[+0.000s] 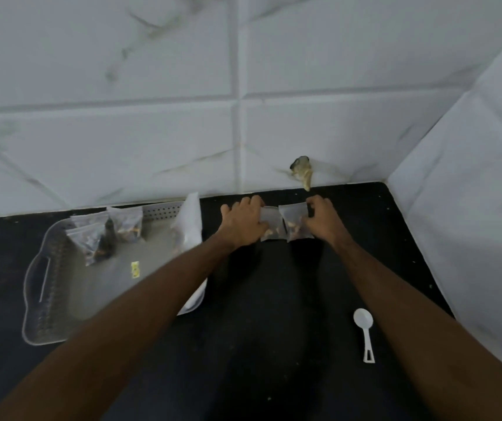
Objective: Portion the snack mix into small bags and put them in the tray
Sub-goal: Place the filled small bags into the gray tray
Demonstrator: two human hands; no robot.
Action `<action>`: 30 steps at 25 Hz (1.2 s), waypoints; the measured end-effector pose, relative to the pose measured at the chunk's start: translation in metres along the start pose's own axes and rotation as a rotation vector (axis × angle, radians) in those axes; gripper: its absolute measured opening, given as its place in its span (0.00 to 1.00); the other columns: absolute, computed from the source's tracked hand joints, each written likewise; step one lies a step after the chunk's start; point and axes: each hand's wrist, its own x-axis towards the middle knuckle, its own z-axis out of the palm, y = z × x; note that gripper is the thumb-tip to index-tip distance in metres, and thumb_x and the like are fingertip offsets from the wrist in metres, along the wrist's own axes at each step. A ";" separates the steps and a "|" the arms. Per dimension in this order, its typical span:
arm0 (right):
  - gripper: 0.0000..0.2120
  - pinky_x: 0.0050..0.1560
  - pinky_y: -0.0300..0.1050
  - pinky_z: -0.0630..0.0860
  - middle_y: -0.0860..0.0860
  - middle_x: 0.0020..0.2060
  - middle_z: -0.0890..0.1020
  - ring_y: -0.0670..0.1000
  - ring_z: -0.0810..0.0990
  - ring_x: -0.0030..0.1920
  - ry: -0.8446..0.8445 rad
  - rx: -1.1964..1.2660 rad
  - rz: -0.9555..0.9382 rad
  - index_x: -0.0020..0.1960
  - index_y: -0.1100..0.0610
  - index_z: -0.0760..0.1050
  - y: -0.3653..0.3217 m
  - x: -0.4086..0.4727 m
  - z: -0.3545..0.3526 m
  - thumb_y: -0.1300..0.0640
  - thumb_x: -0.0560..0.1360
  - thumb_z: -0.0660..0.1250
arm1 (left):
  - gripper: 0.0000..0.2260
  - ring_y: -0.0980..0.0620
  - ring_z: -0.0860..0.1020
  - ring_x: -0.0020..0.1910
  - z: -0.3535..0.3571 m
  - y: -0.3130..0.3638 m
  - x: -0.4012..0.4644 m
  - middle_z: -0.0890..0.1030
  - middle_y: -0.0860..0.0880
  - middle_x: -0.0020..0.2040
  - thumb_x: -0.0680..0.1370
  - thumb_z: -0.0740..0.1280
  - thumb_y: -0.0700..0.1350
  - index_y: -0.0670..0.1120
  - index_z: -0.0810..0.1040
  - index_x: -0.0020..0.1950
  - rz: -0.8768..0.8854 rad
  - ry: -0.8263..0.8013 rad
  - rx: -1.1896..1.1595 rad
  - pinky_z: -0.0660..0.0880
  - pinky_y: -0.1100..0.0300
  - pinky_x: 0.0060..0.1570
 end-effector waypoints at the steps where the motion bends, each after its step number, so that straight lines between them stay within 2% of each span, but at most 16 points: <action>1: 0.26 0.61 0.55 0.78 0.53 0.62 0.75 0.53 0.79 0.58 -0.020 0.051 0.019 0.68 0.55 0.70 0.003 0.005 0.002 0.57 0.72 0.73 | 0.22 0.41 0.74 0.65 0.005 0.002 0.009 0.75 0.44 0.66 0.78 0.65 0.55 0.47 0.68 0.69 -0.090 -0.013 -0.008 0.62 0.42 0.66; 4: 0.25 0.58 0.52 0.79 0.52 0.56 0.80 0.52 0.81 0.55 -0.040 0.196 0.054 0.65 0.58 0.71 0.014 0.016 0.008 0.57 0.72 0.75 | 0.24 0.40 0.74 0.66 0.023 0.009 0.030 0.77 0.43 0.66 0.79 0.64 0.56 0.46 0.67 0.70 -0.277 -0.028 -0.114 0.60 0.42 0.67; 7: 0.22 0.49 0.46 0.80 0.51 0.54 0.82 0.49 0.82 0.51 -0.045 0.386 0.141 0.63 0.57 0.74 0.019 0.023 0.011 0.56 0.71 0.76 | 0.26 0.43 0.73 0.68 0.037 0.010 0.046 0.77 0.47 0.66 0.78 0.66 0.56 0.49 0.65 0.72 -0.408 -0.063 -0.392 0.59 0.44 0.70; 9: 0.20 0.46 0.45 0.81 0.52 0.54 0.82 0.50 0.82 0.51 -0.072 0.503 0.190 0.61 0.56 0.76 0.018 0.022 0.010 0.57 0.72 0.76 | 0.24 0.46 0.76 0.64 0.041 0.007 0.056 0.77 0.51 0.59 0.73 0.70 0.57 0.53 0.70 0.65 -0.447 -0.063 -0.598 0.62 0.41 0.72; 11: 0.16 0.49 0.46 0.82 0.53 0.52 0.84 0.50 0.84 0.51 -0.111 0.561 0.192 0.59 0.57 0.79 0.017 0.017 0.005 0.57 0.73 0.75 | 0.19 0.48 0.79 0.59 0.049 -0.001 0.068 0.80 0.54 0.53 0.65 0.71 0.61 0.55 0.75 0.52 -0.408 -0.060 -0.677 0.68 0.39 0.69; 13: 0.11 0.46 0.43 0.80 0.53 0.49 0.85 0.50 0.84 0.48 -0.136 0.551 0.145 0.55 0.58 0.82 0.015 0.007 -0.001 0.55 0.74 0.75 | 0.17 0.50 0.80 0.56 0.046 -0.002 0.069 0.81 0.57 0.50 0.63 0.71 0.65 0.58 0.79 0.46 -0.334 -0.091 -0.631 0.70 0.39 0.68; 14: 0.10 0.45 0.42 0.79 0.52 0.47 0.85 0.50 0.84 0.48 -0.150 0.537 0.123 0.53 0.58 0.83 0.015 0.001 -0.004 0.54 0.75 0.74 | 0.15 0.51 0.79 0.56 0.039 0.001 0.064 0.81 0.58 0.50 0.66 0.71 0.67 0.58 0.80 0.45 -0.287 -0.104 -0.568 0.69 0.39 0.68; 16: 0.07 0.49 0.46 0.80 0.52 0.48 0.85 0.51 0.84 0.50 -0.178 0.512 0.092 0.50 0.55 0.83 0.016 -0.009 -0.010 0.52 0.76 0.72 | 0.09 0.52 0.78 0.57 0.027 0.008 0.053 0.81 0.57 0.51 0.75 0.70 0.62 0.58 0.80 0.45 -0.149 -0.125 -0.386 0.66 0.39 0.68; 18: 0.05 0.54 0.51 0.81 0.52 0.49 0.85 0.51 0.84 0.51 -0.199 0.495 0.044 0.50 0.54 0.83 0.015 -0.021 -0.017 0.54 0.77 0.70 | 0.05 0.53 0.78 0.55 0.019 0.008 0.042 0.80 0.56 0.50 0.80 0.68 0.57 0.57 0.79 0.47 -0.036 -0.098 -0.251 0.68 0.40 0.67; 21: 0.05 0.56 0.49 0.80 0.50 0.51 0.84 0.49 0.83 0.53 -0.245 0.424 -0.050 0.52 0.53 0.82 0.002 -0.047 -0.029 0.57 0.78 0.69 | 0.05 0.56 0.80 0.46 -0.006 0.002 0.014 0.80 0.57 0.43 0.80 0.69 0.54 0.56 0.79 0.46 0.067 0.066 -0.278 0.76 0.52 0.54; 23: 0.05 0.54 0.46 0.79 0.49 0.50 0.85 0.47 0.83 0.52 -0.253 0.368 -0.132 0.53 0.54 0.82 -0.012 -0.064 -0.035 0.57 0.78 0.69 | 0.05 0.55 0.80 0.41 -0.030 -0.003 -0.006 0.80 0.57 0.38 0.79 0.71 0.53 0.54 0.80 0.44 0.099 0.208 -0.308 0.75 0.58 0.44; 26: 0.04 0.49 0.41 0.78 0.46 0.45 0.86 0.43 0.84 0.47 -0.204 0.276 -0.266 0.50 0.52 0.84 -0.053 -0.084 -0.043 0.57 0.78 0.70 | 0.06 0.52 0.80 0.35 -0.078 -0.027 -0.043 0.80 0.54 0.32 0.76 0.74 0.51 0.51 0.82 0.42 0.106 0.400 -0.282 0.76 0.56 0.42; 30: 0.06 0.44 0.33 0.75 0.41 0.39 0.85 0.37 0.81 0.40 -0.079 0.129 -0.502 0.45 0.51 0.84 -0.134 -0.099 -0.045 0.59 0.78 0.70 | 0.08 0.49 0.81 0.31 -0.129 -0.091 -0.104 0.83 0.53 0.34 0.76 0.73 0.49 0.48 0.82 0.39 0.137 0.642 -0.123 0.78 0.47 0.44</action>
